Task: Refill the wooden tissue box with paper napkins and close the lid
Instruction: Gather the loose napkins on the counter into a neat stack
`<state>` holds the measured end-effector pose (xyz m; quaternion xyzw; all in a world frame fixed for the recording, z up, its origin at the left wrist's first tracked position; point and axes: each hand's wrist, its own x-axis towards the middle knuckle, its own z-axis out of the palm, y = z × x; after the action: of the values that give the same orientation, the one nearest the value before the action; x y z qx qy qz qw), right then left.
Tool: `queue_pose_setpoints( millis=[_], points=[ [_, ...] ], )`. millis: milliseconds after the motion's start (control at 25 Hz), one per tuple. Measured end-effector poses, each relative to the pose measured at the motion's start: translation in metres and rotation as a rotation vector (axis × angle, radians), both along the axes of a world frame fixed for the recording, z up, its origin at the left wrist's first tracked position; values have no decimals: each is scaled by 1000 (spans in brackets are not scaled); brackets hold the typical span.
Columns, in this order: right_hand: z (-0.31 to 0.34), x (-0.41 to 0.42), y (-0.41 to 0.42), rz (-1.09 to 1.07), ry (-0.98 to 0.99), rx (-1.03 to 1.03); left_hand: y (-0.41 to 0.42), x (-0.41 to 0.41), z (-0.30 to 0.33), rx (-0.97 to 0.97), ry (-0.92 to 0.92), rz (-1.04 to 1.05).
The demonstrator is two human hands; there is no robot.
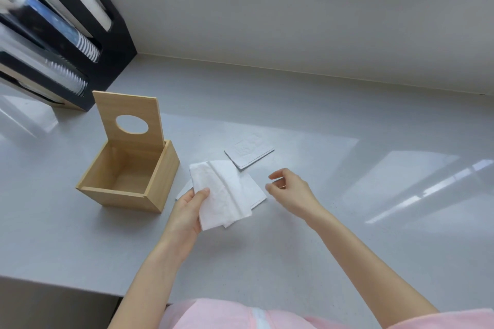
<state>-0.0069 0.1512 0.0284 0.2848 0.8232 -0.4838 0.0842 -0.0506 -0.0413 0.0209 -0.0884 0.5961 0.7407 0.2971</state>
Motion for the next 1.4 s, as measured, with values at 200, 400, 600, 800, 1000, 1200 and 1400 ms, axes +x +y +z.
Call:
queue_pose_setpoints(
  millis=[200, 400, 600, 800, 1000, 1200, 1400],
  points=[
    [-18, -26, -28, 267, -182, 417, -7, 3, -1, -18, 0, 58],
    [-25, -26, -30, 346, -220, 438, -8, 2, -1, 15, -29, 67],
    [-28, -17, -24, 221, -79, 266, -3, 0, 0, 15, -17, 24],
    [-7, -4, -5, -41, 124, -35, -5, 0, -2, 9, -33, 8],
    [42, 1, 21, -41, 332, -166, 1, -3, 2, -14, -17, -33],
    [67, -5, 1, 143, 341, -587, 10, 4, 8, 8, -15, -78],
    [37, -9, -33, 95, 190, -299, 14, 12, 10, 10, 50, -200]
  ],
)
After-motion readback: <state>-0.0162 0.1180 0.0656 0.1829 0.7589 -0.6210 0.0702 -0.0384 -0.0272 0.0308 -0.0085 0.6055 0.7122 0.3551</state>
